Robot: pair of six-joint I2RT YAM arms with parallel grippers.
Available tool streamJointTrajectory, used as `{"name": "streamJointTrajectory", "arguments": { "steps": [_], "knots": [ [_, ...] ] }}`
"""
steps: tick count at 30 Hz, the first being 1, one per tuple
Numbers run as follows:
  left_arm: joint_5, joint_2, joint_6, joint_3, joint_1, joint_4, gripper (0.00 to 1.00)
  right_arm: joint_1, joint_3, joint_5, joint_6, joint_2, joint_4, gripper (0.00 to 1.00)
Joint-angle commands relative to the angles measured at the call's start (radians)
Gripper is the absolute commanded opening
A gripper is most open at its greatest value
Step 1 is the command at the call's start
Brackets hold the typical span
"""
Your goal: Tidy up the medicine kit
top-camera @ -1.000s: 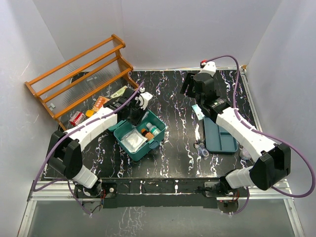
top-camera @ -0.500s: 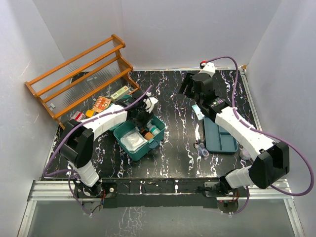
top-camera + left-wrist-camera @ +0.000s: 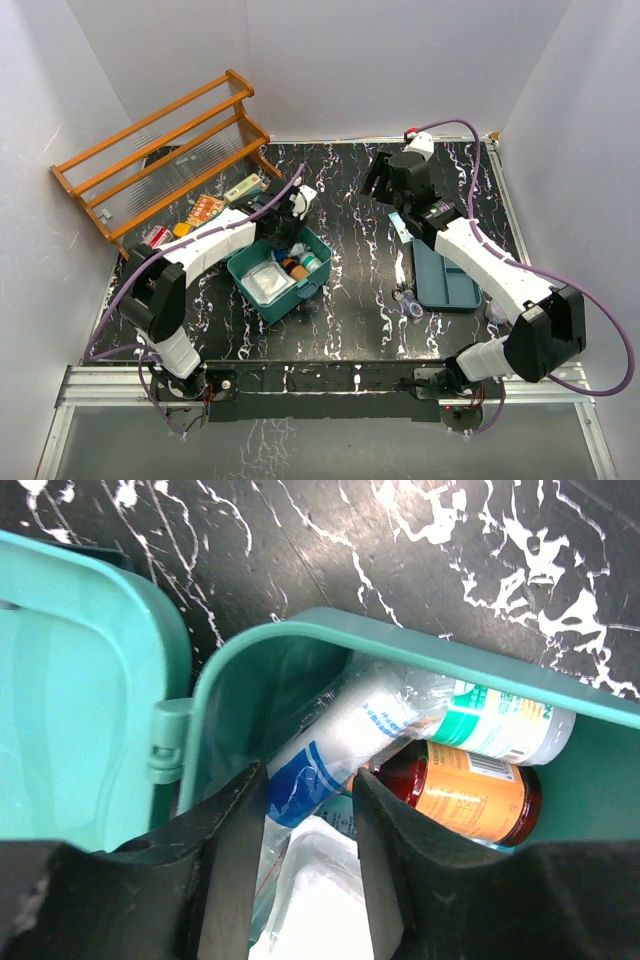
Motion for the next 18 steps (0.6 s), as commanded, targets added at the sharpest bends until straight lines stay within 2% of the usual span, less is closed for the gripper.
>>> {"name": "streamJointTrajectory", "arguments": {
  "steps": [1,4,9,14,18],
  "knots": [
    [-0.046,-0.086,-0.043,-0.024,-0.004,0.051,0.36,-0.004,0.003,-0.008,0.019,-0.008,0.041,0.62],
    [0.028,-0.114,-0.045,-0.074,-0.010,0.114,0.36,-0.004,0.003,-0.007,0.020,-0.007,0.037,0.62],
    [0.112,-0.144,0.005,-0.150,-0.014,0.228,0.43,-0.005,0.003,-0.004,0.020,-0.007,0.030,0.62],
    [0.110,-0.128,0.076,-0.172,-0.016,0.288,0.49,-0.007,0.002,-0.009,0.020,-0.005,0.021,0.62],
    [0.039,-0.107,0.120,-0.187,-0.019,0.334,0.52,-0.006,0.000,-0.010,0.020,-0.005,0.017,0.62]
  ]
}}
